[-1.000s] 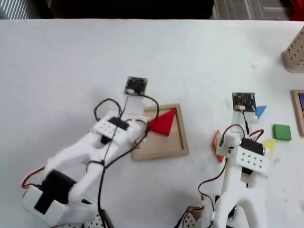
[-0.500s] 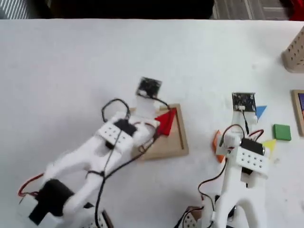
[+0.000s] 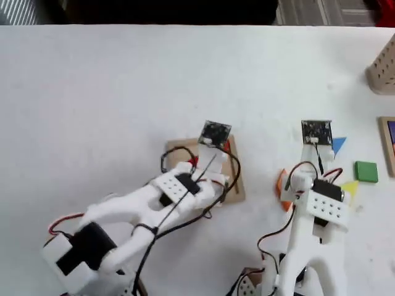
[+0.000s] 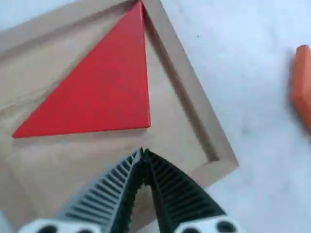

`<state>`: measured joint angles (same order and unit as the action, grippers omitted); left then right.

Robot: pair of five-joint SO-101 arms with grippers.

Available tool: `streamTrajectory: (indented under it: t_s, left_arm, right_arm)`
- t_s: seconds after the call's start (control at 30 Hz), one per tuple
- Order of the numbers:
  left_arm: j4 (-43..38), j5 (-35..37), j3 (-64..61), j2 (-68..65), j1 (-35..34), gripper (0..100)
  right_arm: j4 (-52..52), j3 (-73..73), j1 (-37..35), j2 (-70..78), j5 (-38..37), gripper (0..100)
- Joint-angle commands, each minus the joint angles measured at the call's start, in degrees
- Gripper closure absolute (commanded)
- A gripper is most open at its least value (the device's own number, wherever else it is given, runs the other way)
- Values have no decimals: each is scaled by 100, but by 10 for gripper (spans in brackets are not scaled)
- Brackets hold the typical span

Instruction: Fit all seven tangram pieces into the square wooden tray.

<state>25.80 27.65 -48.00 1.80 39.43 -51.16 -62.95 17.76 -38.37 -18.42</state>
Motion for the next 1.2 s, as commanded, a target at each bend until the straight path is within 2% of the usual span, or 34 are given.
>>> streamTrajectory:
  t_s: [0.0, 0.17, 0.27, 0.7, 0.8, 0.9, 1.0, 1.17]
  left_arm:
    - [-114, 79, 246, -4, -145, 978]
    - [-220, 35, 281, -22, -927, 977]
    - [-686, 35, 220, -22, -1253, 977]
    - [-800, 35, 264, 110, -1332, 977]
    - [-607, 35, 167, 514, -1235, 977]
    - [-273, 35, 0, 1182, -919, 977]
    - [-316, 53, -281, 1701, -453, 977]
    - [-703, 264, -167, 1209, -84, 976]
  right_arm:
    - [75, 53, -66, -4, -62, 981]
    - [57, 53, -57, -4, -62, 981]
    - [57, 53, -57, -4, -62, 981]
    - [66, 53, -57, -22, -62, 981]
    - [66, 53, -57, -31, -62, 981]
    - [66, 44, -66, -13, -62, 981]
    - [75, 44, -66, -4, -62, 981]
    - [75, 44, -40, -22, -62, 981]
